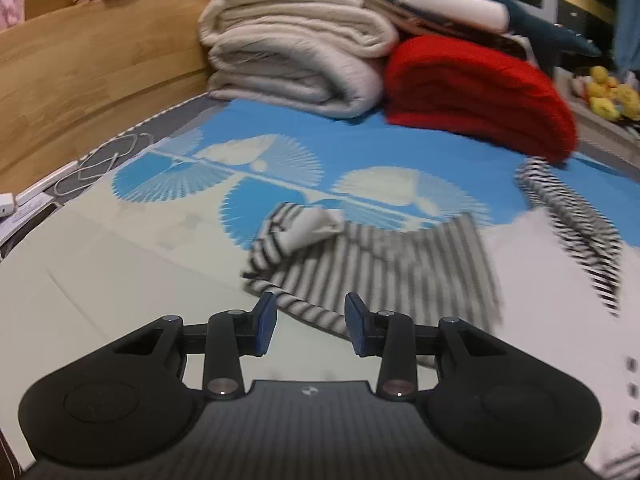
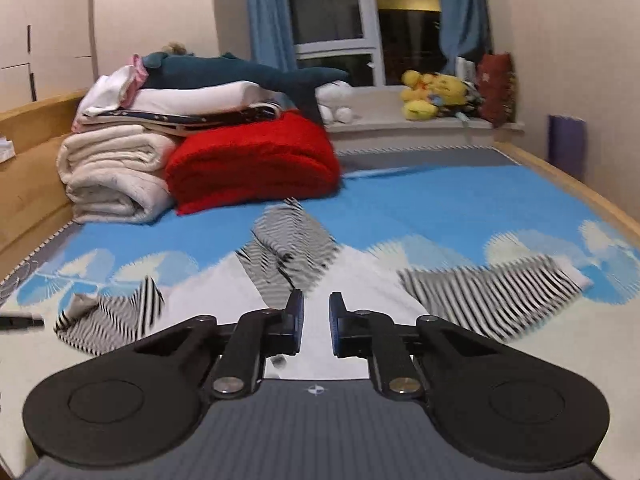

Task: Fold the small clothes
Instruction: 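Grasp the striped sleeve cuff with the left gripper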

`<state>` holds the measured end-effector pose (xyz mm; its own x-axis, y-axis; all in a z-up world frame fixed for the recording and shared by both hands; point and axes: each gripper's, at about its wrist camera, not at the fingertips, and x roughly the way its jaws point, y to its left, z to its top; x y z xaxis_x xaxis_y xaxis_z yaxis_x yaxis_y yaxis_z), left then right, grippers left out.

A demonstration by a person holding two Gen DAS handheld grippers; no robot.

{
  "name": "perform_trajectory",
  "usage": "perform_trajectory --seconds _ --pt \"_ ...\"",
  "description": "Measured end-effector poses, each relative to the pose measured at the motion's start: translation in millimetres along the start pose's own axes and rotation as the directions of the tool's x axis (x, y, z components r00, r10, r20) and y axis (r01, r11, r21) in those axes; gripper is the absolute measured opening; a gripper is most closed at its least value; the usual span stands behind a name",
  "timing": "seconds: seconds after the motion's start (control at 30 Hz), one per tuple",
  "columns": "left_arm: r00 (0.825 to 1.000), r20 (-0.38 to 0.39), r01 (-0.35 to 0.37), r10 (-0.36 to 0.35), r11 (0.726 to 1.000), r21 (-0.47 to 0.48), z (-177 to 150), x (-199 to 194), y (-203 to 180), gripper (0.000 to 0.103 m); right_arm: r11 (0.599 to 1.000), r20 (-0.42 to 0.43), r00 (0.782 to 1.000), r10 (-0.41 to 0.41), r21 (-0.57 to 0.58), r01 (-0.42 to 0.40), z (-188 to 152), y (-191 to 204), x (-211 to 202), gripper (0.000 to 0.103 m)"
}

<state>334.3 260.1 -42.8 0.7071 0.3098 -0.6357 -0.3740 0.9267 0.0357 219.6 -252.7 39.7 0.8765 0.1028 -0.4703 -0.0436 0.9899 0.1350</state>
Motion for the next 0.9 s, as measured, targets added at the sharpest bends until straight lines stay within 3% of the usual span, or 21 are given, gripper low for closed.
perform_trajectory --seconds 0.07,0.17,0.2,0.3,0.4,0.47,0.53,0.67,0.73,0.8,0.87,0.9 --pt "0.999 0.003 -0.032 0.032 0.999 0.006 4.7 19.6 8.4 0.042 0.999 -0.005 1.000 0.029 -0.024 -0.029 16.4 10.0 31.7 0.015" --pt "0.998 0.011 -0.055 0.055 0.998 0.011 5.2 38.2 9.1 0.042 0.996 -0.069 0.994 0.084 -0.023 -0.085 26.8 20.6 85.1 0.029" --pt "0.998 0.010 -0.063 0.063 0.998 0.021 3.8 44.0 5.2 0.042 0.996 -0.071 0.993 0.090 -0.003 -0.091 23.4 21.5 98.1 0.029" --pt "0.997 -0.007 -0.080 0.080 0.996 0.049 4.3 67.2 -5.1 0.043 0.998 -0.131 0.990 0.050 0.031 -0.047 5.0 26.3 127.1 0.029" --pt "0.994 0.015 -0.107 0.106 0.991 0.080 11.3 89.7 -13.3 0.054 0.997 -0.182 0.981 0.064 0.043 -0.057 -2.8 33.1 143.0 0.029" --pt "0.992 0.027 -0.128 0.126 0.987 0.098 13.4 104.5 -18.2 0.072 0.997 -0.173 0.982 0.077 0.014 -0.076 -6.0 37.3 145.6 0.029" --pt "0.989 0.026 -0.148 0.146 0.980 0.133 13.3 119.9 -24.2 0.075 0.998 -0.174 0.983 0.056 -0.030 -0.063 -10.4 40.0 149.1 0.029" --pt "0.982 0.074 -0.187 0.173 0.946 0.266 10.4 146.2 -39.9 0.074 0.998 -0.223 0.973 0.065 0.013 -0.064 -15.1 30.4 157.3 0.029" --pt "0.980 0.088 -0.197 0.178 0.928 0.315 9.9 155.5 -46.1 0.068 0.998 -0.247 0.966 0.069 0.026 -0.064 -19.3 24.7 158.9 0.029" --pt "0.980 0.089 -0.199 0.179 0.915 0.352 8.8 163.7 -50.9 0.053 0.998 -0.259 0.964 0.067 0.018 -0.064 -23.4 21.4 157.7 0.029" --pt "0.984 0.064 -0.176 0.163 0.908 0.380 7.9 169.9 -54.0 0.004 0.998 -0.267 0.962 0.062 0.008 -0.062 -25.8 19.5 158.8 0.029" --pt "0.985 0.059 -0.171 0.161 0.907 0.384 9.4 169.2 -55.0 0.005 0.998 -0.274 0.960 0.060 0.008 -0.060 -26.5 18.4 158.8 0.029"
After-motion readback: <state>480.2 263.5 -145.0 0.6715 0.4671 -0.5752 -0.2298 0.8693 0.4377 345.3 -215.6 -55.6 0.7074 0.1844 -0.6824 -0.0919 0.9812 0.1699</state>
